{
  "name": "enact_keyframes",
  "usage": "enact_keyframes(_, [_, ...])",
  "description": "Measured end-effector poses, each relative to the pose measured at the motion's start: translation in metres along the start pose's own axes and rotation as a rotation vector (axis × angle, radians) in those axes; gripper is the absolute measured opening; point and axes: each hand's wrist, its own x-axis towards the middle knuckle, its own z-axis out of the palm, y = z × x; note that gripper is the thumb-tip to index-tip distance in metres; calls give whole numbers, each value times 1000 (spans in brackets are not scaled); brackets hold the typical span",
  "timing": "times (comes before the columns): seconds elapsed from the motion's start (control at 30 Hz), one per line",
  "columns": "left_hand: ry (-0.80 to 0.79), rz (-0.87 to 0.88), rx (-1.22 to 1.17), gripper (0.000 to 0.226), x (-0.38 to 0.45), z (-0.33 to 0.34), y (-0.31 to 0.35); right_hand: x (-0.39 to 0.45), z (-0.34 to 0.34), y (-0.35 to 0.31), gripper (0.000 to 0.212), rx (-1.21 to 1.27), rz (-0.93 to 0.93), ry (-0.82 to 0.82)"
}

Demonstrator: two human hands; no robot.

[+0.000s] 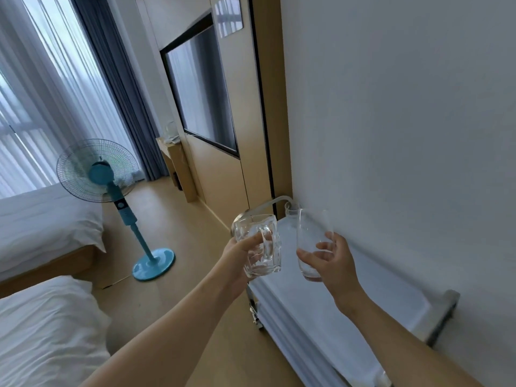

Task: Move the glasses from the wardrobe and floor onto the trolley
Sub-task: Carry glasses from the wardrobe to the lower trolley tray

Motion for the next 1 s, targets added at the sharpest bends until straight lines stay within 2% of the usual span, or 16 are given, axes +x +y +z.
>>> enact_keyframes(0.3, [-112,-54,31,58,111,-25,3,69,23,18,85,-47,41,133])
enact_keyframes(0.47, [-277,-138,20,43,176,-45,17,103,47,30,85,-51,66,229])
enact_keyframes(0.6, [-332,-213,10,34,222,-61,21,126,66,38,84,-24,94,304])
enact_keyframes(0.7, [-327,-233,44,49,246,-70,22,136,77,46,84,-11,112,346])
enact_keyframes(0.83, [-321,-182,217,67,277,-77,19,147,88,61,85,-7,153,408])
enact_keyframes(1.0, [-223,-160,313,86,309,-70,2,161,89,81,86,-9,199,458])
